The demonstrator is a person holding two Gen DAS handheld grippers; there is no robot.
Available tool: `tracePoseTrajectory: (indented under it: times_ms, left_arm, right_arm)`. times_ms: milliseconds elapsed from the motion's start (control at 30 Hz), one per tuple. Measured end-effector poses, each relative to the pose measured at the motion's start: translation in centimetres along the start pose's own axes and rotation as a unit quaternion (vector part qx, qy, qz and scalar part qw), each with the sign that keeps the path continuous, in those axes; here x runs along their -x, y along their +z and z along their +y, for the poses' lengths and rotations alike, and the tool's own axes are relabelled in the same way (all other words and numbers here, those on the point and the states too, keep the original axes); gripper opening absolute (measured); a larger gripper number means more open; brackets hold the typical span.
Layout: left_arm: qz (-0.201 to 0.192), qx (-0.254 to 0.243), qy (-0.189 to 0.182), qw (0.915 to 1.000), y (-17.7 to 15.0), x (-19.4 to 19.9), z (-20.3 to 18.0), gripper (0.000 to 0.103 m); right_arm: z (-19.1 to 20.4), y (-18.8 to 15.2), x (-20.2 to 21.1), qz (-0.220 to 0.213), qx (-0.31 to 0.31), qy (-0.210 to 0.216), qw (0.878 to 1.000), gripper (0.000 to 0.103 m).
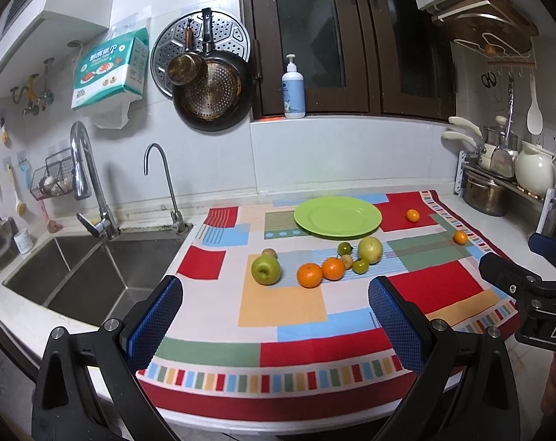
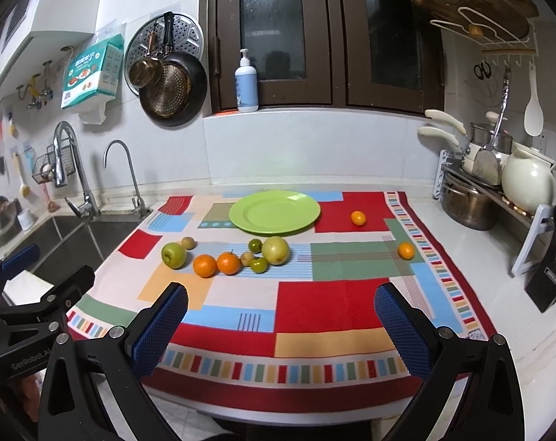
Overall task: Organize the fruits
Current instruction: 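Lower left tool onto the green apple while right tool closes on an orange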
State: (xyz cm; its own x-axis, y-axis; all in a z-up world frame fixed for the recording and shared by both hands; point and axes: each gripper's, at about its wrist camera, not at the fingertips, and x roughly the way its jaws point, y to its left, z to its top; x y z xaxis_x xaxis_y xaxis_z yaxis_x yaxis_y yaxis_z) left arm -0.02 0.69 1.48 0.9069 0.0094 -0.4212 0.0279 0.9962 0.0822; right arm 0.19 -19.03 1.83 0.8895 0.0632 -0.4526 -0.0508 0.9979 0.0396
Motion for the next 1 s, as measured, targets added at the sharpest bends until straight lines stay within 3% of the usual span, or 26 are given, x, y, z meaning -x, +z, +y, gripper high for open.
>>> tracePoseTrajectory:
  times_ms: [300, 600, 833, 1000]
  left_arm:
    - [0.003, -0.033, -0.022, 0.9992, 0.4, -4.1, 3.0, 0.099]
    - [0.021, -0.072, -0.083, 0.9938, 1.6, -10.7, 6.8, 0.094]
    - [0.033, -0.116, -0.147, 0.9816, 1.4, -15.7, 8.2, 0.086]
    - [0.069, -0.14, -0.194, 0.9687, 1.1, -19.5, 8.5, 0.079]
  right_arm:
    - [2.9, 0.3, -3.4, 0.011, -0.01, 0.003, 1.0, 0.102]
    - [7.5, 1.1, -8.7, 0.033, -0.032, 0.008, 0.999, 0.1]
    - [10.0, 1.1, -13.6, 0.062, -0.052, 0.013, 0.997, 0.089]
    - [11.2, 0.7, -16.9, 0.087, -0.068, 0.01, 0.994, 0.081]
